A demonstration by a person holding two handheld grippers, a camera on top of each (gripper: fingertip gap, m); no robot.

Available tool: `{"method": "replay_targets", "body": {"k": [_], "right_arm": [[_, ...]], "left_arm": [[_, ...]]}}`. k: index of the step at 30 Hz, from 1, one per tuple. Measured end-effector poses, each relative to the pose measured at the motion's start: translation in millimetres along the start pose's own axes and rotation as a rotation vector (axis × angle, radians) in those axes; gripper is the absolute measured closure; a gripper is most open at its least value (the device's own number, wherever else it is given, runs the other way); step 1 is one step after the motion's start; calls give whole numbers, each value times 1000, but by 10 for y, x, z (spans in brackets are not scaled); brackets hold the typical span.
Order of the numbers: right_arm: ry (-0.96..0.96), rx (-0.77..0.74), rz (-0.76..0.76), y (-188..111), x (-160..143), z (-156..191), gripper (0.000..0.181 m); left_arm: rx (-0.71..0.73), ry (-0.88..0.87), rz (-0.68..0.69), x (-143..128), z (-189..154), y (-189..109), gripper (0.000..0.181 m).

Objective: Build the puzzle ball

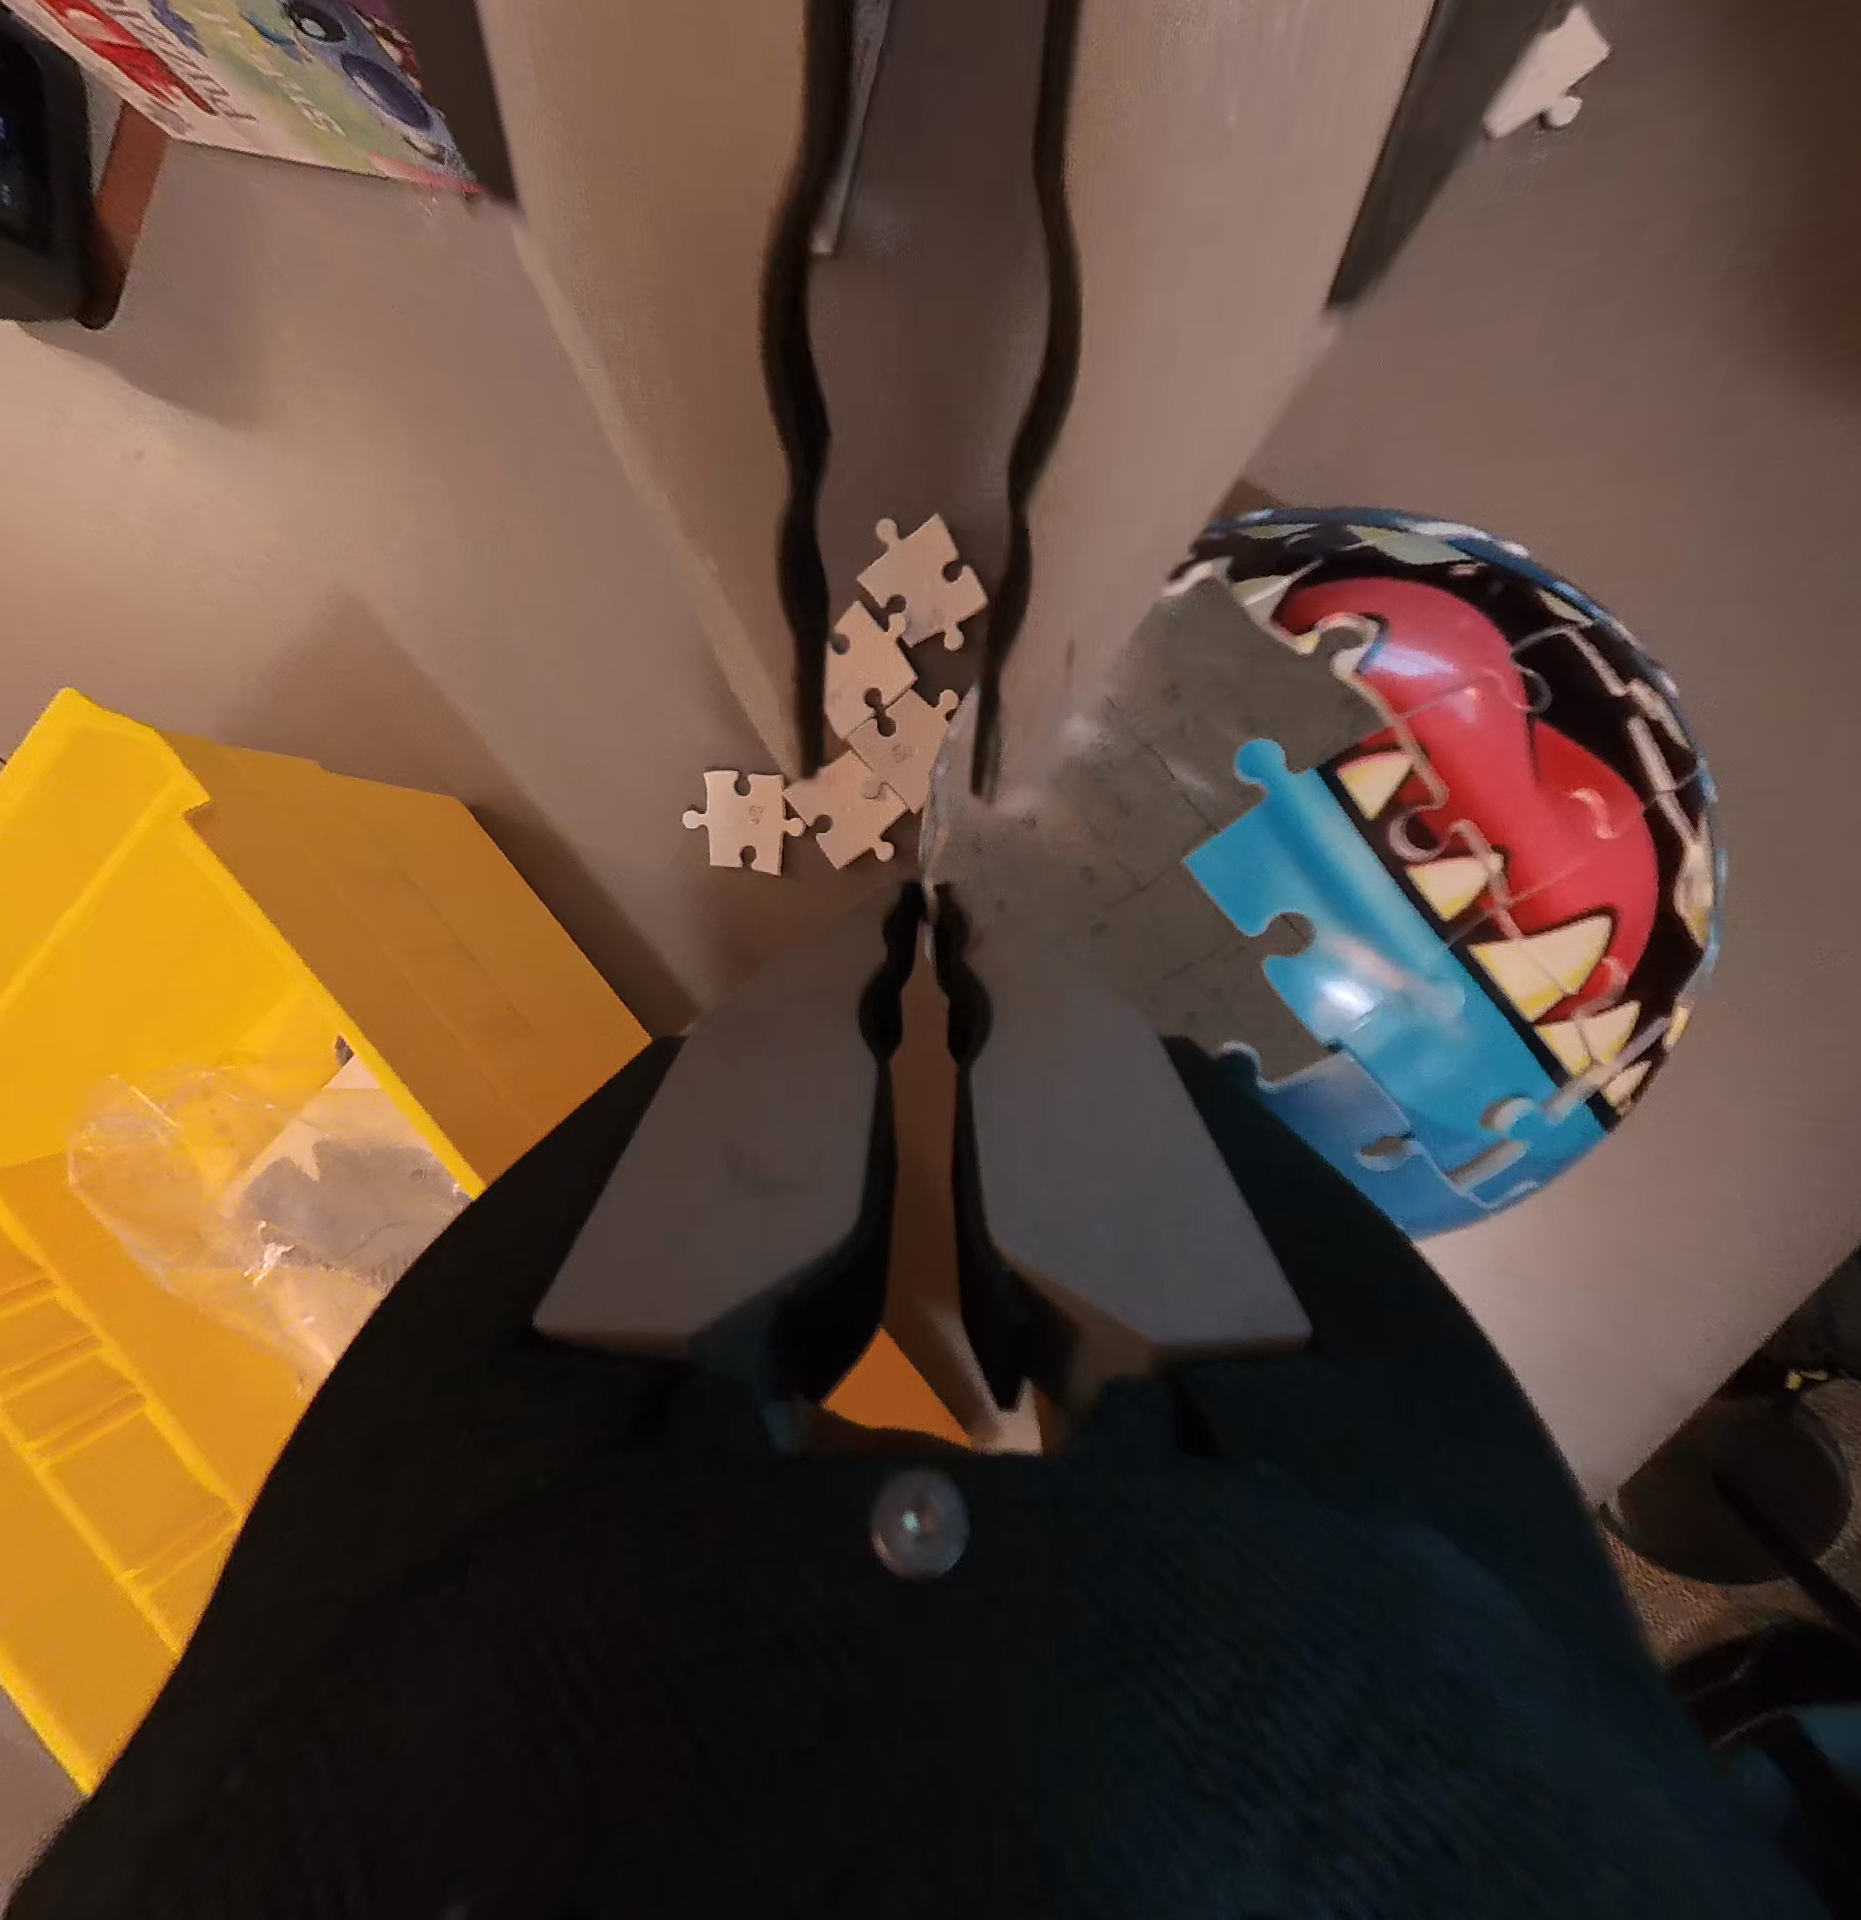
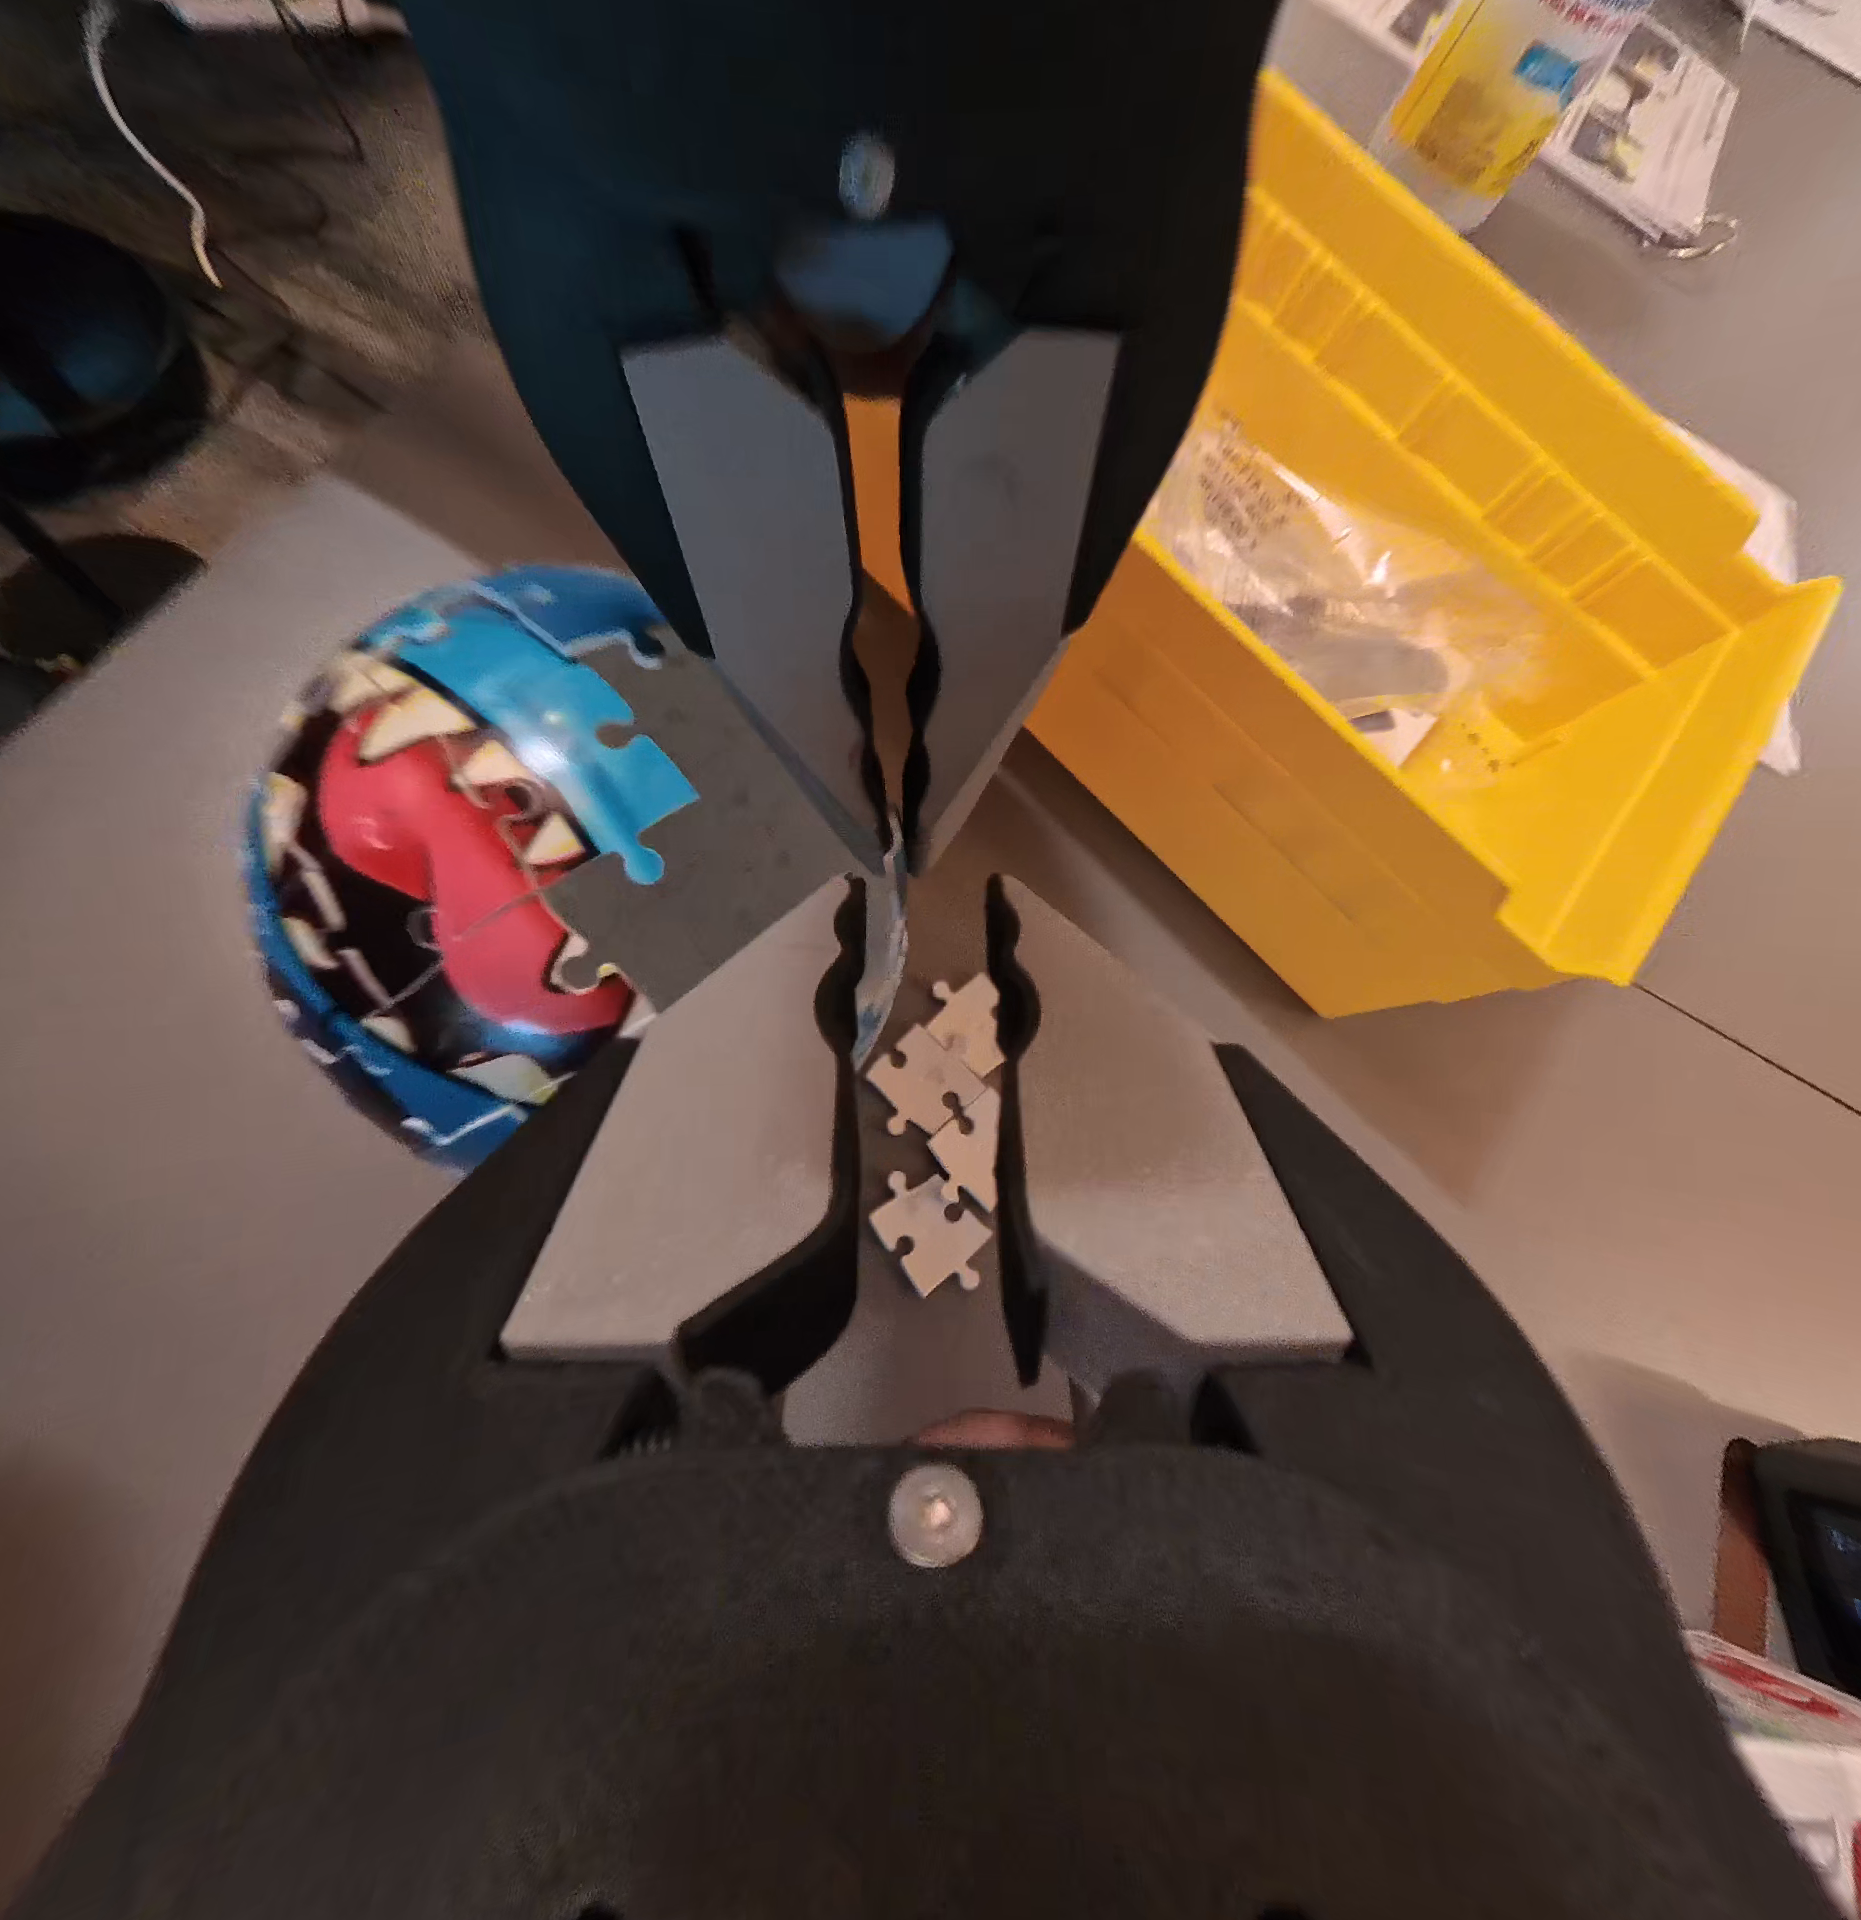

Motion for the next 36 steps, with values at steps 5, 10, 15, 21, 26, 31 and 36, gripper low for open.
{"method": "replay_targets", "body": {"k": [5,10,15,21,26,31,36], "right_arm": [[150,-20,-7,-163,66,-91,178],[200,47,123,86,-71,-33,169],[227,91,166,194,-111,9,171],[241,62,221,218,-70,35,173],[231,13,263,67,-1,-47,166],[490,90,158,-87,-30,-247,167],[593,230,190,104,-153,-209,151]], "left_arm": [[6,10,3,1,-6,-1,181],[8,-1,7,4,-6,0,181],[9,-14,2,-4,-8,0,181],[11,-33,2,-7,-7,4,181],[-1,-62,-5,-24,-1,18,181],[14,-77,-14,-27,-11,25,181],[21,-89,-15,-38,-15,14,181]]}}
Point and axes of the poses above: each gripper's, where its closed fingertips meet, y out along the fingers, x out of its top, z = x × y across the jaws, the point moved 8 cm from there along -y, back along the fingers, and after that the axes turned 2 degrees about z, right-handed, at the moved point
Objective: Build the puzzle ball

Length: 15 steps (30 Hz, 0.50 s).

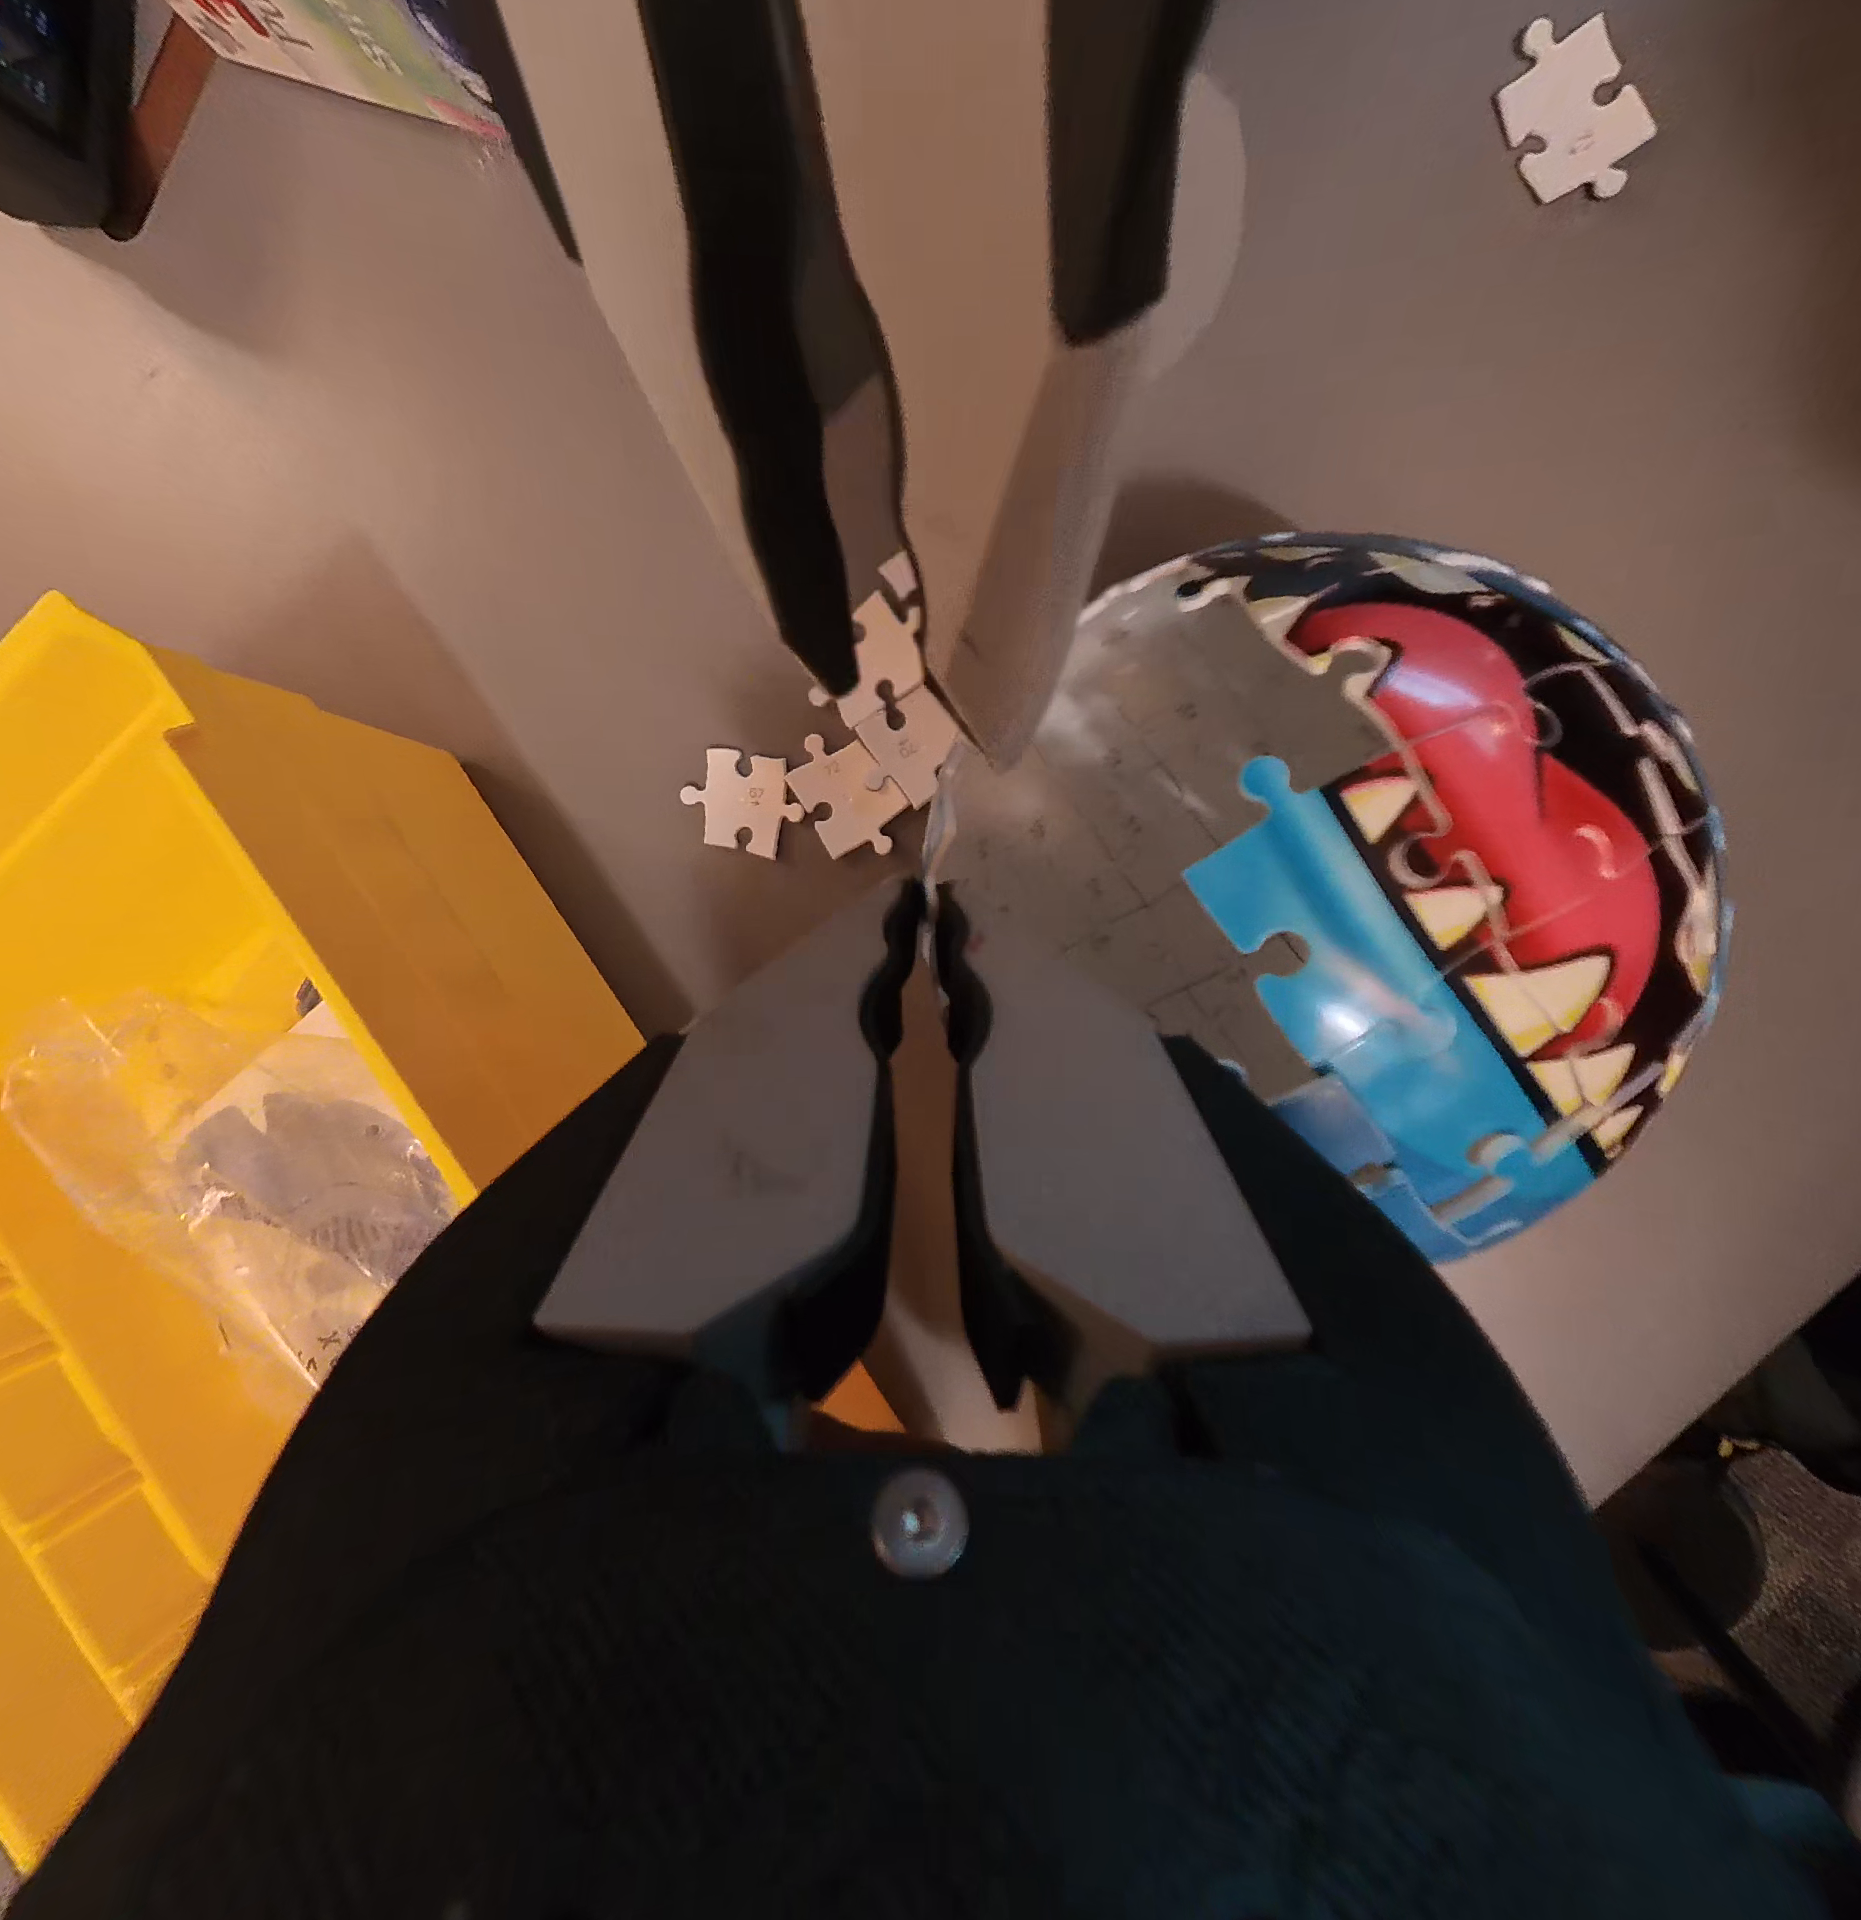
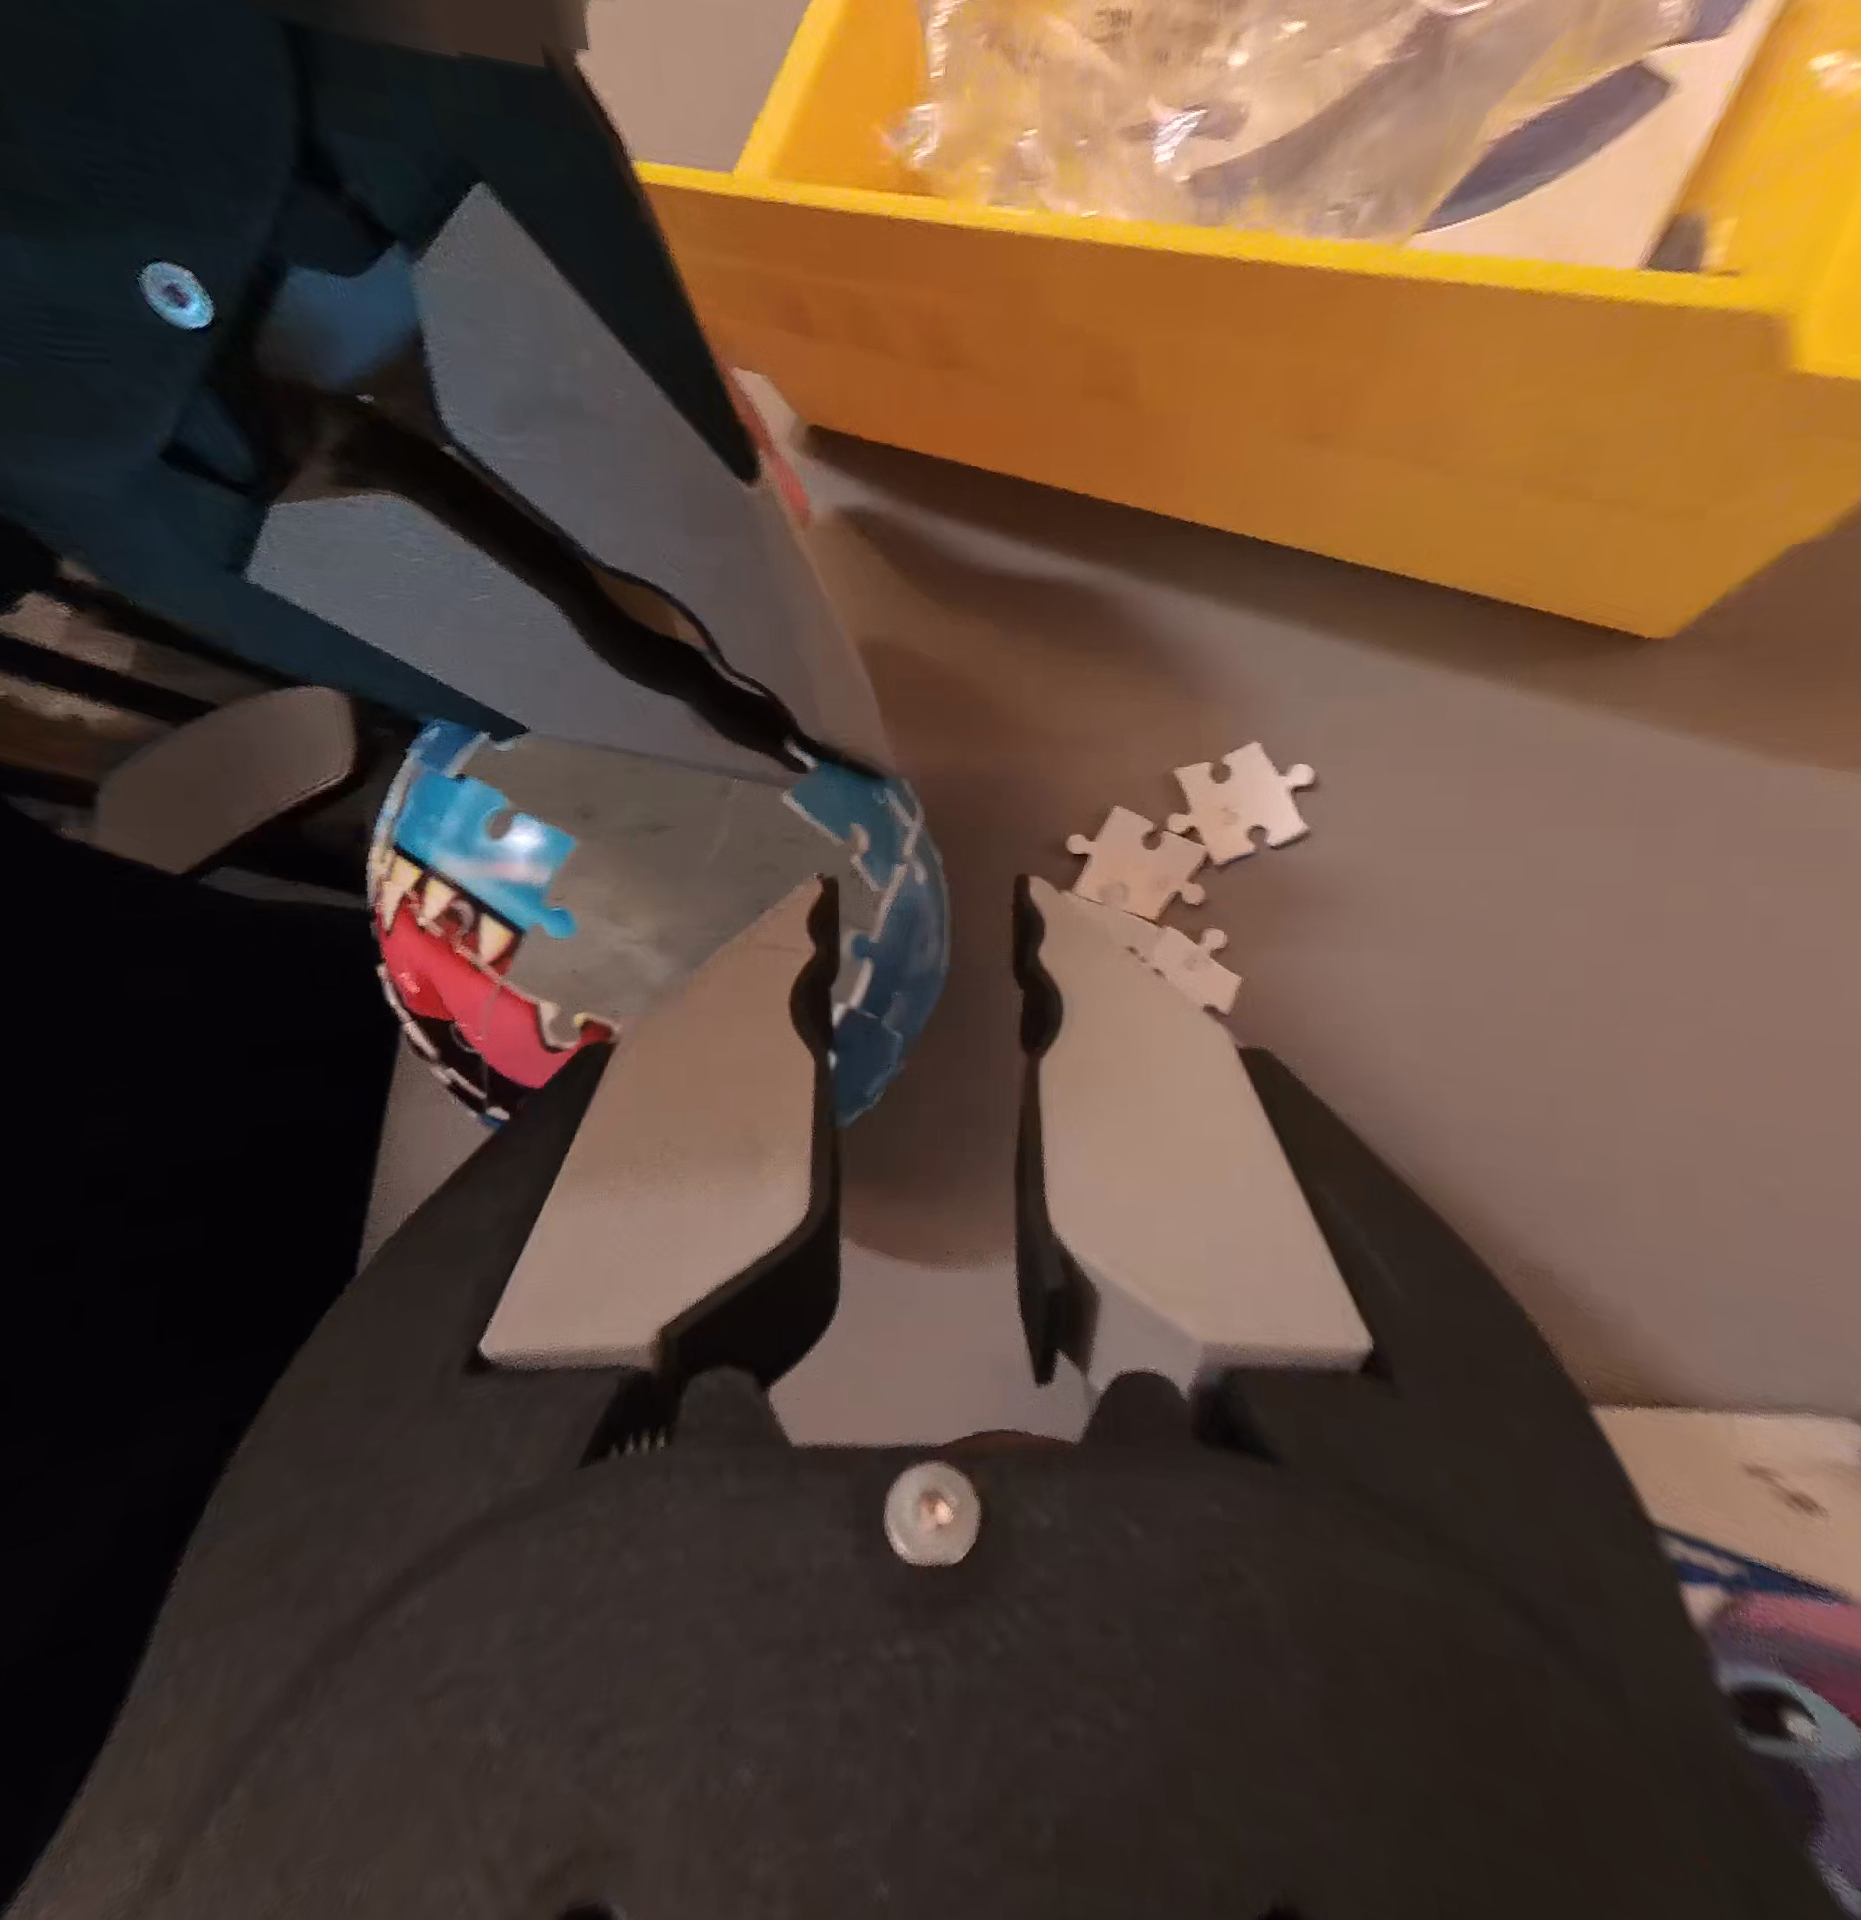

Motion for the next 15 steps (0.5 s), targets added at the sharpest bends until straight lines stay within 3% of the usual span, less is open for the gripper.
{"method": "replay_targets", "body": {"k": [15], "right_arm": [[-138,-184,108,191,60,103,161]], "left_arm": [[2,-78,-4,-67,2,11,181]]}}
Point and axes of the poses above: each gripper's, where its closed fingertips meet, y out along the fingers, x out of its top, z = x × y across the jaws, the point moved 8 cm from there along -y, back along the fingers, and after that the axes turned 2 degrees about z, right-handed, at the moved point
